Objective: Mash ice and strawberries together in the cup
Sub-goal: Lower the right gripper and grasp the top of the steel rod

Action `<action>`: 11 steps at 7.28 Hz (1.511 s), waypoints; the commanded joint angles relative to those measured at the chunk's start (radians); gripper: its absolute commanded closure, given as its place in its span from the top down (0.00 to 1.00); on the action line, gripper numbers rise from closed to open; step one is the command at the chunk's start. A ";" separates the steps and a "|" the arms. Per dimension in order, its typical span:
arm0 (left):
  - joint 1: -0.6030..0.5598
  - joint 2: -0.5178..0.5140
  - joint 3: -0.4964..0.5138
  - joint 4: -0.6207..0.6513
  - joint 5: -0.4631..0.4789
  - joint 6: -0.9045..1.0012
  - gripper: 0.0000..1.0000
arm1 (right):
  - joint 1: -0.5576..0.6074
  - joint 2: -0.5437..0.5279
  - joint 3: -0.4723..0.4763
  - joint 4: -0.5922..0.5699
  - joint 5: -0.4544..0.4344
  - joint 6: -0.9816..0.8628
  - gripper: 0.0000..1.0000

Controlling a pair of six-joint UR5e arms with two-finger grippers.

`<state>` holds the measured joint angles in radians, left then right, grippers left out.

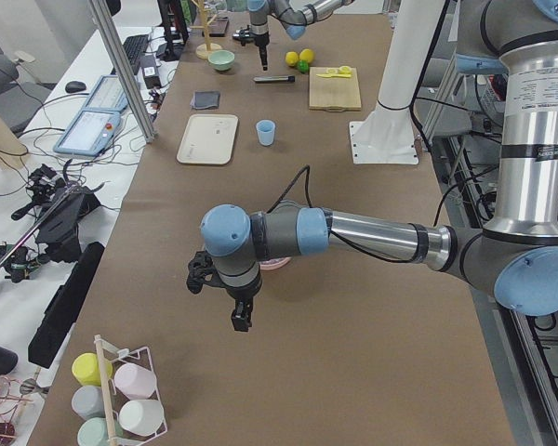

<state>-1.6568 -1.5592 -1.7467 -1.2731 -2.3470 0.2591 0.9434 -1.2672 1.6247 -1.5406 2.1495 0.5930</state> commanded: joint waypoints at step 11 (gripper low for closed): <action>0.002 0.004 -0.004 -0.032 0.002 0.003 1.00 | -0.037 0.026 -0.121 0.057 0.075 0.119 0.59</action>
<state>-1.6553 -1.5554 -1.7493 -1.3054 -2.3453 0.2618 0.9116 -1.2399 1.5062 -1.4832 2.2247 0.7088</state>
